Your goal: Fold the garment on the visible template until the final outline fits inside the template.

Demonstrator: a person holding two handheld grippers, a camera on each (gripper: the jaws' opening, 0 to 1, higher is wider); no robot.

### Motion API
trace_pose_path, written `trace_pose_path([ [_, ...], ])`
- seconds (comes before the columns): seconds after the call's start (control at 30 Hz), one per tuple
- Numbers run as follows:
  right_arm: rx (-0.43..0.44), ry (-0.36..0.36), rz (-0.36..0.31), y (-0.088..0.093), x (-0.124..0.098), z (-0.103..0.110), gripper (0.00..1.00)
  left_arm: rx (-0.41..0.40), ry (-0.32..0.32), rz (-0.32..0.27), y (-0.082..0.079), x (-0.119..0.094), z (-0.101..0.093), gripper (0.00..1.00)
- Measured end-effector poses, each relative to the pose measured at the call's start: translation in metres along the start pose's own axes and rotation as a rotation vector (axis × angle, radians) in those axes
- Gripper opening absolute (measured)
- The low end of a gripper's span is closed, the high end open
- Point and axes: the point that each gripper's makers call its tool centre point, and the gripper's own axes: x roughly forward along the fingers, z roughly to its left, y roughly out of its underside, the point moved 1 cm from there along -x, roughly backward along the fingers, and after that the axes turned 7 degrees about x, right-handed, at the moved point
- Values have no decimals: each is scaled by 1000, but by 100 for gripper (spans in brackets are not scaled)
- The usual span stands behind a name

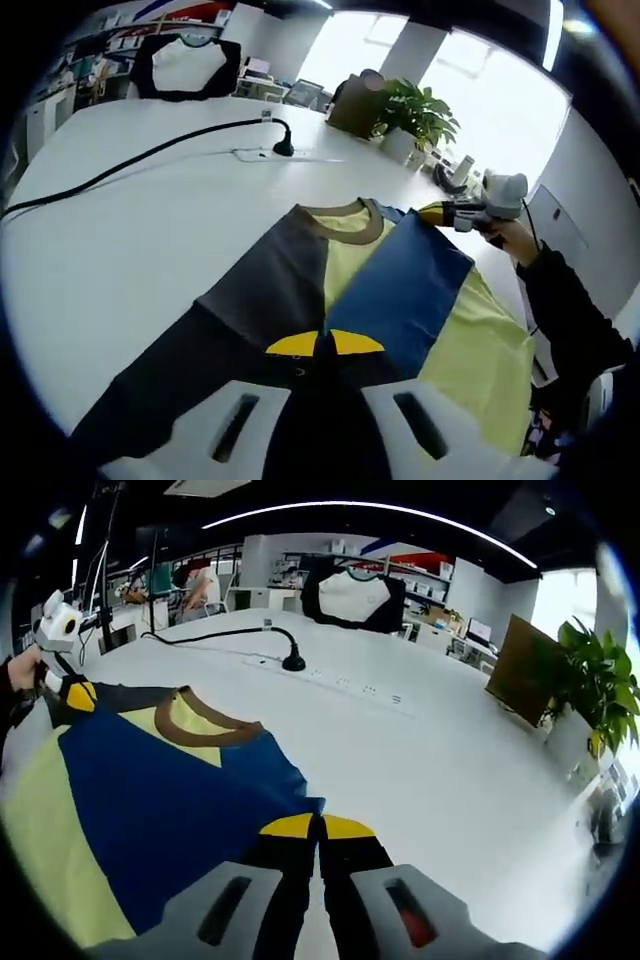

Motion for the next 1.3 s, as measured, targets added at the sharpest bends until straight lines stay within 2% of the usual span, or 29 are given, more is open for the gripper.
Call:
trace_pose_path([
  [0.3, -14, 2, 8, 3, 5, -2, 0, 2, -13, -2, -2, 3, 12, 3],
  [0.4, -21, 2, 4, 2, 7, -4, 0, 8, -14, -9, -2, 3, 11, 3],
  [0.47, -31, 33, -5, 1, 6, -11, 0, 21, -18, -12, -3, 4, 12, 3],
  [0.5, -79, 76, -2, -1, 4, -20, 0, 29, -21, -16, -3, 4, 11, 3],
  [0.53, -86, 85, -6, -1, 3, -22, 0, 41, -27, -21, -3, 5, 11, 3],
  [0.63, 13, 8, -55, -7, 0, -13, 0, 102, -50, -39, -5, 5, 10, 8],
  [0.73, -13, 28, -50, -7, -2, -17, 0, 107, -60, -44, -8, 6, 16, 9],
  [0.8, -63, 59, -63, -11, -5, -21, 0, 109, -81, -55, -9, 6, 20, 10],
  [0.97, -11, 29, -135, -23, -15, -17, 0, 200, -140, -62, -14, 2, 32, 16],
  [1.03, 29, 12, -169, -27, -22, -13, 0, 214, -153, -103, -20, -1, 34, 20],
  [1.07, 121, -44, -222, -32, -25, -5, 0, 206, -151, -134, -24, -3, 35, 23],
  [1.1, 164, -84, -232, -33, -27, 0, 0, 203, -154, -154, -27, -4, 35, 26],
  [1.13, 187, -86, -210, -29, -29, 1, 1, 208, -164, -179, -31, -6, 36, 29],
  [1.17, 169, -69, -206, -29, -30, -2, 2, 222, -188, -226, -37, -11, 37, 32],
  [1.2, 127, -30, -238, -32, -34, -5, 4, 226, -198, -251, -41, -13, 38, 35],
  [1.3, 68, 10, -289, -41, -45, -6, 5, 220, -204, -283, -45, -23, 39, 36],
])
